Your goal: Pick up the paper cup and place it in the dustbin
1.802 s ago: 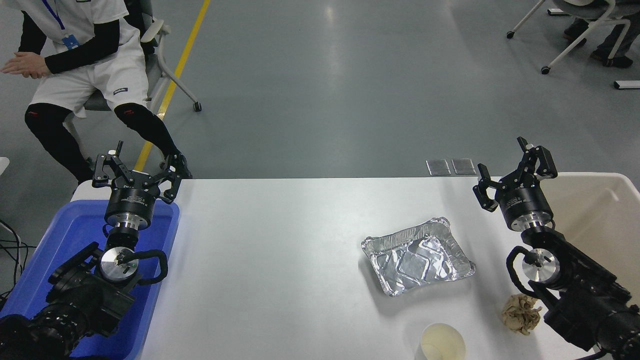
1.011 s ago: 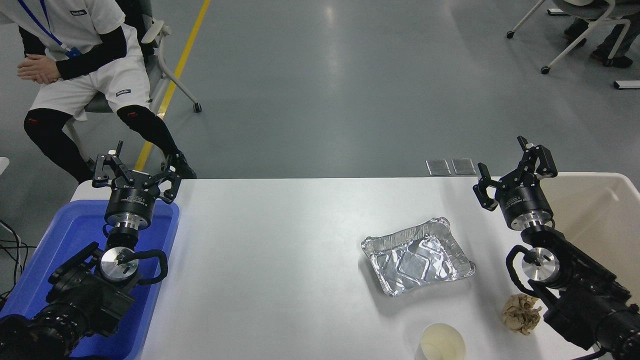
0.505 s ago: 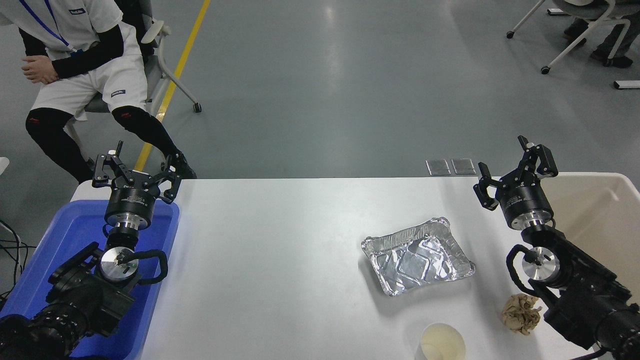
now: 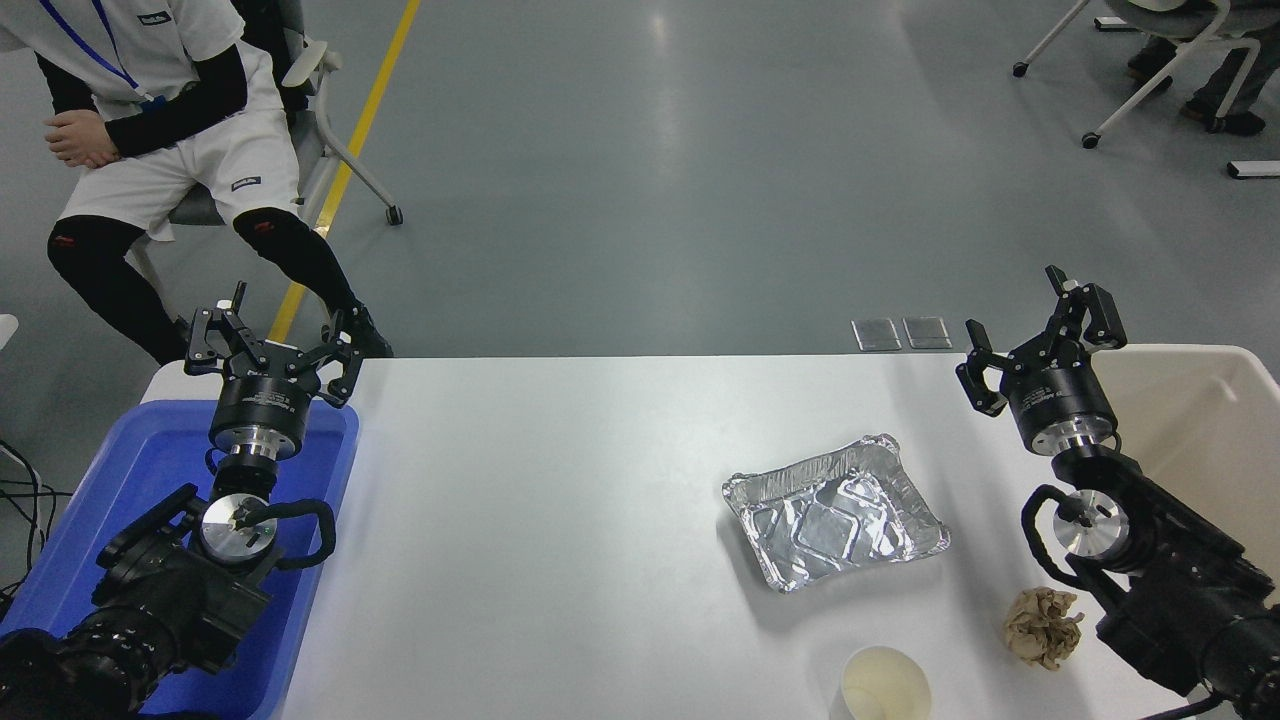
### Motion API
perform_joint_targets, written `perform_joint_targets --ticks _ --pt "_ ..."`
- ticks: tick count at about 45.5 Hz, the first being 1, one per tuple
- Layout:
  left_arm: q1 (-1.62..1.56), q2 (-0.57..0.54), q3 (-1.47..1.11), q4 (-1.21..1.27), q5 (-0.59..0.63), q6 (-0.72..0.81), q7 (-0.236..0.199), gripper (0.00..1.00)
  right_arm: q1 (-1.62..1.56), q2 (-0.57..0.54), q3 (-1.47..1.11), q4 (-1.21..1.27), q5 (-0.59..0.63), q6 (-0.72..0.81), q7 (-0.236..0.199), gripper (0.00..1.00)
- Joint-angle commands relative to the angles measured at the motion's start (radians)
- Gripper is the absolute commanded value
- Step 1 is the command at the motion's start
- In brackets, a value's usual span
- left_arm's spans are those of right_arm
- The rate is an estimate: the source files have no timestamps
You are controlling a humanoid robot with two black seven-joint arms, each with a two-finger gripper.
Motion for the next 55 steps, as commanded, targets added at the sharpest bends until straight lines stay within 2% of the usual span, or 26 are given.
perform_joint_targets --ticks 1,20,29,41,46,55 --pt "0.000 0.000 0.000 0.000 0.000 0.000 0.000 0.99 0.002 0.007 -0.001 0.004 0.000 -0.001 -0.002 1.00" --pt "0.000 0.000 0.000 0.000 0.000 -0.002 0.000 0.99 0.022 0.017 -0.104 0.000 0.002 -0.053 0.000 1.00" --pt "0.000 0.000 0.000 0.000 0.000 -0.002 0.000 0.99 0.068 -0.089 -0.300 0.013 0.018 -0.045 0.000 1.00" --pt "0.000 0.000 0.000 0.000 0.000 -0.002 0.000 0.99 0.235 -0.243 -0.880 0.079 0.017 -0.039 0.000 1.00" --pt "0.000 0.000 0.000 0.000 0.000 0.000 0.000 0.99 0.252 -0.273 -0.917 0.105 0.017 -0.038 0.000 1.00" --pt "0.000 0.000 0.000 0.000 0.000 0.000 0.000 0.99 0.323 -0.410 -1.063 0.234 0.017 -0.036 0.000 1.00"
